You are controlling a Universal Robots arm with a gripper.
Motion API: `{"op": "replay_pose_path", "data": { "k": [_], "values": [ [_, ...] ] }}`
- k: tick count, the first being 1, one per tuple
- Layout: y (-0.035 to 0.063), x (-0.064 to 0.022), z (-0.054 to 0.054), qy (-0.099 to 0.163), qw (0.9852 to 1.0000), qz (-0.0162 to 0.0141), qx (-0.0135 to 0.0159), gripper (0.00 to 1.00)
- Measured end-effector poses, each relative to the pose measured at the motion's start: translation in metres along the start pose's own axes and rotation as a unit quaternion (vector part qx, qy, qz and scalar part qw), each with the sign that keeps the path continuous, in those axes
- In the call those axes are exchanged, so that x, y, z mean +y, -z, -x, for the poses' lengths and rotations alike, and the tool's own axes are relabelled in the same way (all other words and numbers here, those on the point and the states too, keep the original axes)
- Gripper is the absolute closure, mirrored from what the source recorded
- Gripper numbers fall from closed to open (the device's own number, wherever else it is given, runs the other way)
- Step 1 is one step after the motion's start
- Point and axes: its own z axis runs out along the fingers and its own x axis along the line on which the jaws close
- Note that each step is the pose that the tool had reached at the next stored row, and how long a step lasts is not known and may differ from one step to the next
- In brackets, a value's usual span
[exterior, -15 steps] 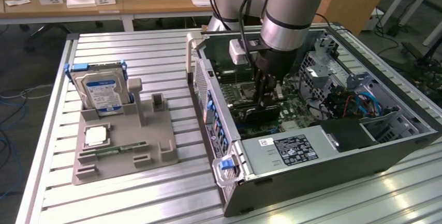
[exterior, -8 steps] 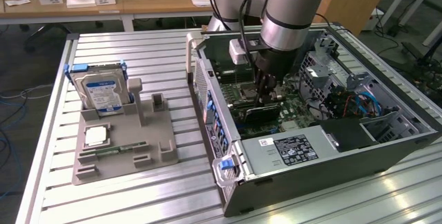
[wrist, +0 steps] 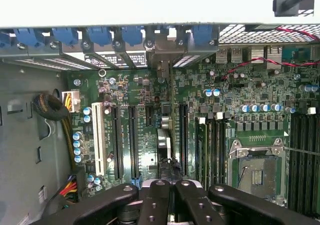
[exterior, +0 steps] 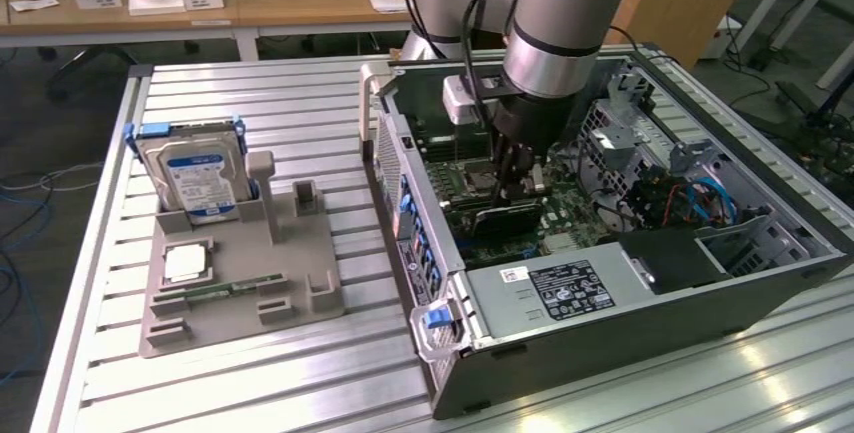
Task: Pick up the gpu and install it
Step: 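Press down on the gpu until it lock into place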
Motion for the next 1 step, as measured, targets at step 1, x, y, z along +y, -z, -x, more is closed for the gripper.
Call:
{"op": "replay_pose_path", "data": {
  "k": [1],
  "values": [
    [0.0000, 0.0000, 0.0000, 0.000, 1.0000, 0.0000, 0.0000, 0.89]
  ]
}}
